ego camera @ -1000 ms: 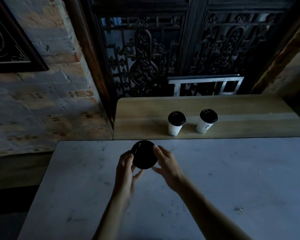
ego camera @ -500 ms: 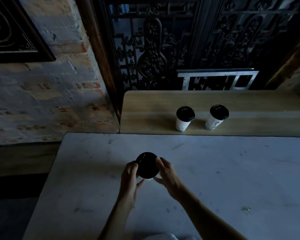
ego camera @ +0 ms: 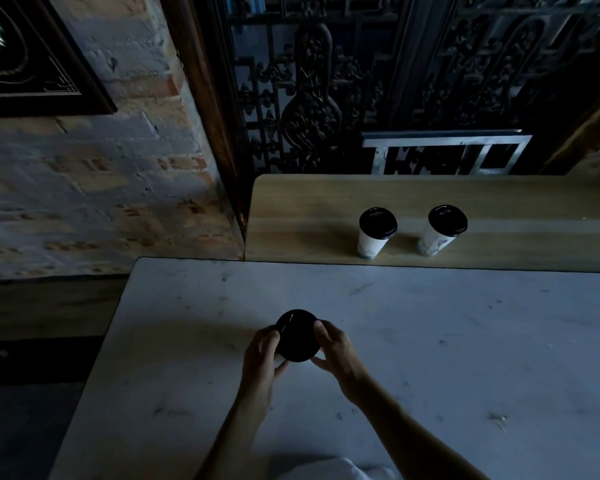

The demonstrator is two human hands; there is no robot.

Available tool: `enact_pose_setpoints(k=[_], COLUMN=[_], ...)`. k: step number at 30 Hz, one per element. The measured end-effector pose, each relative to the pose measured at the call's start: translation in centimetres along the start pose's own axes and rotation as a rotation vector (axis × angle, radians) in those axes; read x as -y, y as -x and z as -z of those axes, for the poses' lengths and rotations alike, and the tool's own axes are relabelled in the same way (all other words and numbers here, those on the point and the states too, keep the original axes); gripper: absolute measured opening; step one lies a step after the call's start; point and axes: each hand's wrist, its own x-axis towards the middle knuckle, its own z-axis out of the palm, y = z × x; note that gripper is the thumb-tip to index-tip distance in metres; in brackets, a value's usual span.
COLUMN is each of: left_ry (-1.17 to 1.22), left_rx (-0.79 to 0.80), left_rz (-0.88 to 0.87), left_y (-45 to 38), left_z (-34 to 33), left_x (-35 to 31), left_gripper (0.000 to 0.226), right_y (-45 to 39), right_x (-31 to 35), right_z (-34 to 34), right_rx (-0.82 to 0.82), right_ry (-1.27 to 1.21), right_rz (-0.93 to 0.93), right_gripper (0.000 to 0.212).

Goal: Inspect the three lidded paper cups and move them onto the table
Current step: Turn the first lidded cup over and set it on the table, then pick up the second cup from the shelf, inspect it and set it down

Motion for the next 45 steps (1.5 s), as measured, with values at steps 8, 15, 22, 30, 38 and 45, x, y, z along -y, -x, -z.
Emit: enact_pose_setpoints(k=[8,15,22,30,38,45], left_ry=[0.033,-0.078,-0.559,-1.176,-1.273,-1.290], left_rx=[-0.009,-0.090,-0.081,-0.021,0.084,0.133], left_rz=[-0.019,-0.062,-0.407,-0.701,-0.744,-0.786], left_y=[0.2,-0.9,-2.4,-6.9,-11.2,-15.2], left_z=[0.2,1.0,-1.0,-6.9,-15.0,-21.2], left_x=[0.4,-0.5,-3.6,-6.9,-8.5,-8.8], left_gripper=[0.018,0.028,0.069,0.077,0.077,0.074], right_y=[0.3,0.3,-1.3,-4.7,-10.0,-14.8], right_x=[-0.3,0.5,1.3,3.8,6.9,7.7], right_z=[0.0,1.1,5.9,13.1,17.4,19.7], right_rx=[-0.014,-0.056,-0.256,-0.410,-0.402,-0.364], right_ry=[0.046,0.129,0.437,0.837,0.944,0.944], right_rz=[0.023,0.147,0.230,0.238,0.289,0.292], right_gripper=[0.046,0.057,0.064,0.070,0.081,0.090])
